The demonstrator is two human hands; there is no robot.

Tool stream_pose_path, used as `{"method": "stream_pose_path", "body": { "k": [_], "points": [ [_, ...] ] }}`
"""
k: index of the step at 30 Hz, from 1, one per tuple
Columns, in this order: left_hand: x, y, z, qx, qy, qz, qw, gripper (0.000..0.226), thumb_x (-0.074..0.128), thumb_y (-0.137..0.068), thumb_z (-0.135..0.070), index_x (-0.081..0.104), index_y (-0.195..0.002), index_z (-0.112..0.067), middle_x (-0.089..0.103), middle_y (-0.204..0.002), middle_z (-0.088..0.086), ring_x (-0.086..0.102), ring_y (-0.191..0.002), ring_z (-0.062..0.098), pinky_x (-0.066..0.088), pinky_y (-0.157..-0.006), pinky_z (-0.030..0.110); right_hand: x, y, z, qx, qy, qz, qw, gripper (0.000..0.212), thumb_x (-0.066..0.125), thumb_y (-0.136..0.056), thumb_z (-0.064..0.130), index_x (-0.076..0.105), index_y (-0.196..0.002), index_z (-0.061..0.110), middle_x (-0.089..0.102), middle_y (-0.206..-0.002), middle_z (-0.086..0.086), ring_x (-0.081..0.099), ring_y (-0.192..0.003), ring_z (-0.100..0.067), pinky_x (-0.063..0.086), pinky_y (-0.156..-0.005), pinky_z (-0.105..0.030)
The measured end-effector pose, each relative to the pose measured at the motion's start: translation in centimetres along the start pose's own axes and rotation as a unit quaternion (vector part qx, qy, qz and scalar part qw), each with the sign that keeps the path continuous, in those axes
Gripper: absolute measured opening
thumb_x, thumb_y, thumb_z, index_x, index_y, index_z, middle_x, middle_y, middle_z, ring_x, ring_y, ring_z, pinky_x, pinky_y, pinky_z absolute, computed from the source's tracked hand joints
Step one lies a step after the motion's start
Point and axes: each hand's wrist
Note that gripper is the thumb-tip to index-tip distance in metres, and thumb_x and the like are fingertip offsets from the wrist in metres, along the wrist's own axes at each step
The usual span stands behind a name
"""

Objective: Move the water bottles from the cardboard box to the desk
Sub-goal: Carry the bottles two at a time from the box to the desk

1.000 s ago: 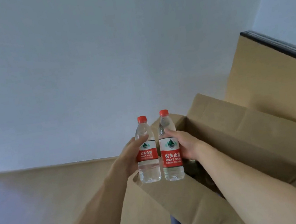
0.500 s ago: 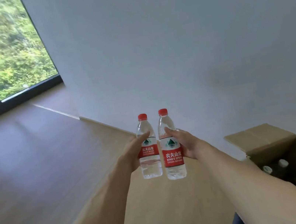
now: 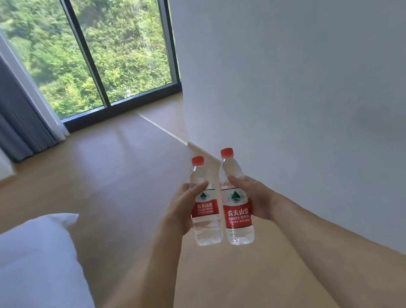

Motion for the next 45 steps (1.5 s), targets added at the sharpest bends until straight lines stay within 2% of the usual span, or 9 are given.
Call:
{"method": "stream_pose_path", "body": {
  "k": [5, 11, 16, 20, 27, 35, 39, 42, 45],
  "points": [
    [-4.8, -1.1, -1.4, 0.018, 0.025, -0.047, 0.998, 0.043, 0.077, -0.088, -0.030, 0.055, -0.121, -0.014, 0.070, -0.115, 0.019, 0.071, -0.104, 0.038, 0.055, -0.092, 0.061, 3.7, -4.2, 1.1, -0.006, 0.012, 0.034, 0.999, 0.043, 0.054, -0.104, 0.036, 0.053, -0.138, 0.010, 0.063, -0.132, -0.024, 0.059, -0.123, -0.046, 0.040, -0.110, -0.063],
    [-8.8, -3.9, -2.3, 0.036, 0.037, -0.095, 0.994, 0.047, 0.081, -0.084, -0.032, 0.056, -0.120, -0.014, 0.071, -0.115, 0.020, 0.072, -0.103, 0.038, 0.056, -0.092, 0.060, 6.2, -11.1, 1.5, 0.042, 0.017, 0.088, 0.995, 0.057, 0.059, -0.098, 0.044, 0.051, -0.138, 0.004, 0.067, -0.127, -0.020, 0.067, -0.115, -0.036, 0.057, -0.090, -0.045],
    [-11.2, -8.3, -3.8, 0.041, 0.060, -0.136, 0.988, 0.050, 0.080, -0.085, -0.031, 0.056, -0.126, -0.013, 0.070, -0.119, 0.020, 0.070, -0.106, 0.039, 0.054, -0.095, 0.060, 6.3, -18.4, 2.1, 0.073, 0.049, 0.129, 0.988, 0.058, 0.065, -0.090, 0.054, 0.053, -0.135, 0.020, 0.072, -0.121, -0.010, 0.071, -0.108, -0.030, 0.057, -0.090, -0.051],
    [-12.1, -12.7, -6.0, 0.047, 0.063, -0.167, 0.983, 0.052, 0.077, -0.089, -0.030, 0.054, -0.132, -0.012, 0.068, -0.122, 0.020, 0.069, -0.109, 0.039, 0.053, -0.096, 0.062, 5.9, -24.6, 4.1, 0.084, 0.043, 0.184, 0.978, 0.057, 0.064, -0.093, 0.050, 0.052, -0.137, 0.015, 0.071, -0.122, -0.013, 0.070, -0.109, -0.034, 0.059, -0.084, -0.049],
    [-13.1, -19.9, -10.6, 0.058, 0.103, -0.219, 0.968, 0.054, 0.076, -0.089, -0.027, 0.052, -0.133, -0.007, 0.067, -0.123, 0.024, 0.067, -0.110, 0.043, 0.054, -0.095, 0.058, 5.2, -34.9, 9.0, 0.097, 0.028, 0.266, 0.959, 0.059, 0.061, -0.097, 0.045, 0.049, -0.140, 0.006, 0.064, -0.131, -0.023, 0.064, -0.118, -0.042, 0.052, -0.099, -0.055],
    [-16.1, -25.0, -14.2, 0.062, 0.133, -0.242, 0.959, 0.054, 0.074, -0.090, -0.027, 0.050, -0.134, -0.006, 0.069, -0.118, 0.022, 0.072, -0.094, 0.033, 0.059, -0.069, 0.042, 6.2, -43.3, 10.9, 0.125, 0.049, 0.277, 0.951, 0.056, 0.067, -0.094, 0.044, 0.053, -0.138, 0.012, 0.067, -0.128, -0.019, 0.066, -0.116, -0.039, 0.053, -0.098, -0.057],
    [-19.3, -27.9, -15.3, 0.064, 0.142, -0.246, 0.957, 0.050, 0.073, -0.090, -0.026, 0.053, -0.133, -0.011, 0.070, -0.119, 0.021, 0.071, -0.103, 0.038, 0.059, -0.077, 0.047, 8.0, -47.6, 11.2, 0.130, 0.062, 0.271, 0.952, 0.054, 0.071, -0.089, 0.045, 0.058, -0.132, 0.016, 0.071, -0.122, -0.016, 0.069, -0.111, -0.037, 0.058, -0.088, -0.051],
    [-22.8, -30.5, -16.4, 0.069, 0.154, -0.243, 0.955, 0.049, 0.074, -0.090, -0.025, 0.053, -0.133, -0.013, 0.070, -0.119, 0.020, 0.072, -0.101, 0.036, 0.060, -0.073, 0.044, 10.1, -51.6, 11.6, 0.133, 0.048, 0.271, 0.952, 0.049, 0.070, -0.090, 0.041, 0.059, -0.129, 0.014, 0.071, -0.120, -0.017, 0.071, -0.107, -0.036, 0.060, -0.079, -0.045],
    [-27.2, -33.6, -18.0, 0.076, 0.168, -0.234, 0.954, 0.050, 0.072, -0.091, -0.021, 0.051, -0.135, -0.010, 0.069, -0.122, 0.023, 0.070, -0.105, 0.040, 0.059, -0.083, 0.049, 13.1, -56.3, 12.5, 0.130, 0.052, 0.268, 0.953, 0.051, 0.069, -0.092, 0.040, 0.056, -0.134, 0.013, 0.070, -0.122, -0.018, 0.071, -0.107, -0.036, 0.060, -0.078, -0.044]
  ]
}}
Point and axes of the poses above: each hand's wrist, its own y-axis away from the middle knuckle, its own x-axis out of the palm, z = x × y
